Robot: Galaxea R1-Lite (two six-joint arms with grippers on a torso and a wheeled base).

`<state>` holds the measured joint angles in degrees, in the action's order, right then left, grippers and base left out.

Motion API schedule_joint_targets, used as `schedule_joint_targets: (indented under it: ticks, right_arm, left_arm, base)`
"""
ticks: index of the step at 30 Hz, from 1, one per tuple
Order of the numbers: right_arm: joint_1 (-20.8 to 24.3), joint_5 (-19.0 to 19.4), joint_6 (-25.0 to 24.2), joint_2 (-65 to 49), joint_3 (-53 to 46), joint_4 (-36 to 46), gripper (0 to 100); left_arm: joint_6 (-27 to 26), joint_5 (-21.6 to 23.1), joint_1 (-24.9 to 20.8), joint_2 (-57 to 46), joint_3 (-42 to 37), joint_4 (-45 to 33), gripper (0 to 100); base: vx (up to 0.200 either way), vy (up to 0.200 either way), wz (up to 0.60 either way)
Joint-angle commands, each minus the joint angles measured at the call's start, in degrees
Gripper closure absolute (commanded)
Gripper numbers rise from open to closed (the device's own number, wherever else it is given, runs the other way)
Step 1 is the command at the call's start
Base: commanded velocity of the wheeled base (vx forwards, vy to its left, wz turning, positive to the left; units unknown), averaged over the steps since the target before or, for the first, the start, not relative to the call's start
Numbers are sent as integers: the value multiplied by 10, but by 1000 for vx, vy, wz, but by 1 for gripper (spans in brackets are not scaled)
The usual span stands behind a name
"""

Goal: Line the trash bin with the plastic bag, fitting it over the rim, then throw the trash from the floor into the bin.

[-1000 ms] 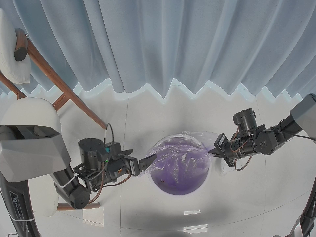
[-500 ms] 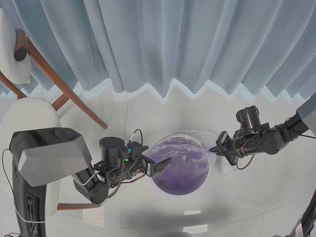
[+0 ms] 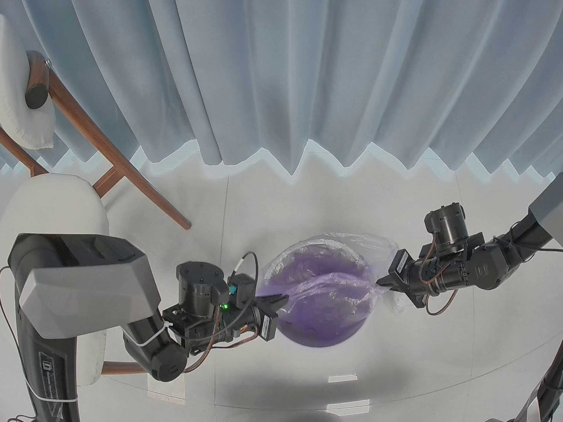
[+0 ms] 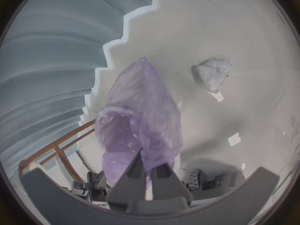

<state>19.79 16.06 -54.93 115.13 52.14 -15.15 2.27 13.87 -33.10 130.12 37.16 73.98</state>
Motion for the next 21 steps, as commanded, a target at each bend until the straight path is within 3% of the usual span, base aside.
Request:
schedule_joint_targets:
  ticks: [1, 3, 9, 12, 20, 21]
  right_arm:
    - [1, -1, 25, -17, -64, -24, 100]
    - [7, -1, 39, -25, -106, -55, 100]
    - [18, -5, 50, -23, -175, -110, 100]
    - [24, -18, 57, -17, -197, -131, 100]
    - [23, -74, 119, 48, -258, -240, 100]
    - [22, -88, 129, 72, -265, -284, 100]
  left_arm:
    - [-1, 12, -38, -24, -72, 8, 100]
    - [-1, 33, -65, -17, -101, 27, 100]
    - [-2, 35, -104, 38, -178, 95, 100]
    - [-2, 35, -107, 67, -212, 148, 100]
    - [-2, 34, -105, 73, -271, 149, 100]
    - [-2, 31, -101, 76, -272, 149, 100]
  base:
    - [0, 0, 0]
    - [0, 0, 0]
    - [0, 0, 0]
    - [0, 0, 0]
    - [0, 0, 0]
    - [0, 0, 0]
